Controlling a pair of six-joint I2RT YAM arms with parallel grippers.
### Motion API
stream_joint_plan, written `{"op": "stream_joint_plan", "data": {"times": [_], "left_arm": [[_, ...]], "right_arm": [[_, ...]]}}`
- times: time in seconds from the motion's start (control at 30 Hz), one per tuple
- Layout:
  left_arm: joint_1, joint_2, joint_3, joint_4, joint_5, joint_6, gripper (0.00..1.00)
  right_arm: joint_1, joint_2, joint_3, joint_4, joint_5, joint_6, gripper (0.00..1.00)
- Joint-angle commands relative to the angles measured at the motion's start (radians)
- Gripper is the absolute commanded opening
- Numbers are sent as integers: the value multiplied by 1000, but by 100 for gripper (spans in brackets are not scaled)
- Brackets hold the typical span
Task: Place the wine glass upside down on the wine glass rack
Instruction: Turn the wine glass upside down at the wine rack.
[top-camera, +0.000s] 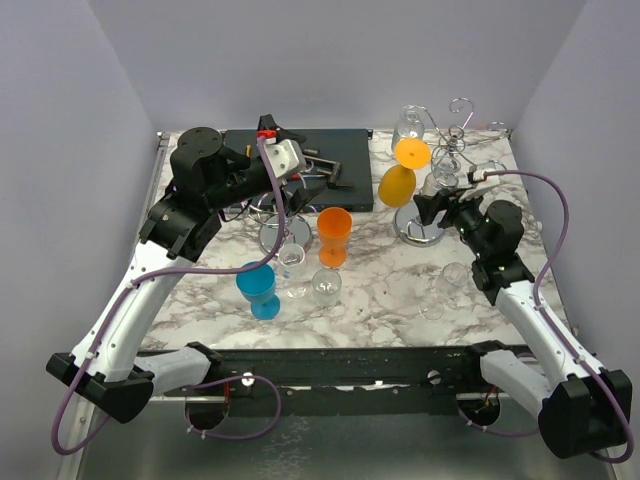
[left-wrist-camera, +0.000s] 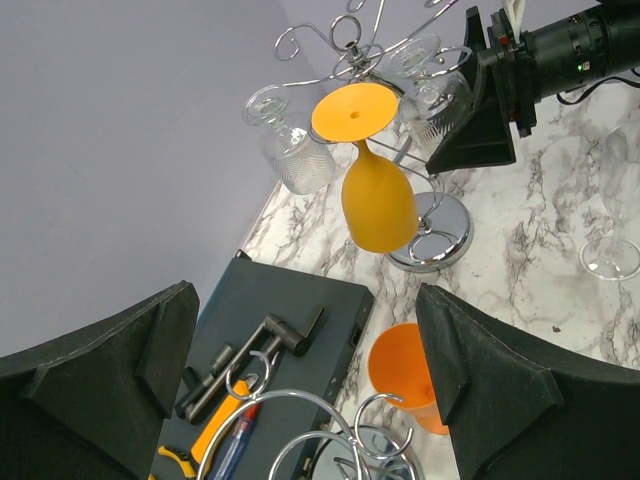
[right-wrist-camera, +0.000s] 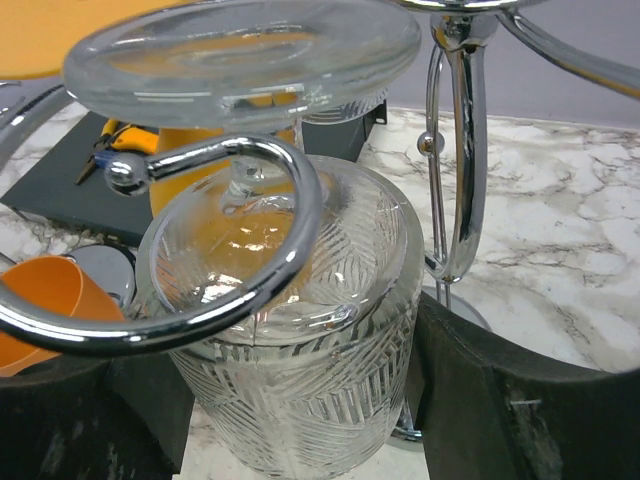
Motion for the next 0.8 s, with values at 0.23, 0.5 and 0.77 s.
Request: {"op": "stream_joint_plan", "data": {"times": [0.23,0.5,0.77], "left_arm": [[0,-10,-14,14,20,7,99],[0,-9,-13,14,21,9,99],[-1,-9,-10,14,23,5,99]], "right_arm": [[-4,-14,46,95,-114,-42,0],[-5,-65,1,100,-126,-74,0],[-4,-110,-29,86,-135,-87,0]]}}
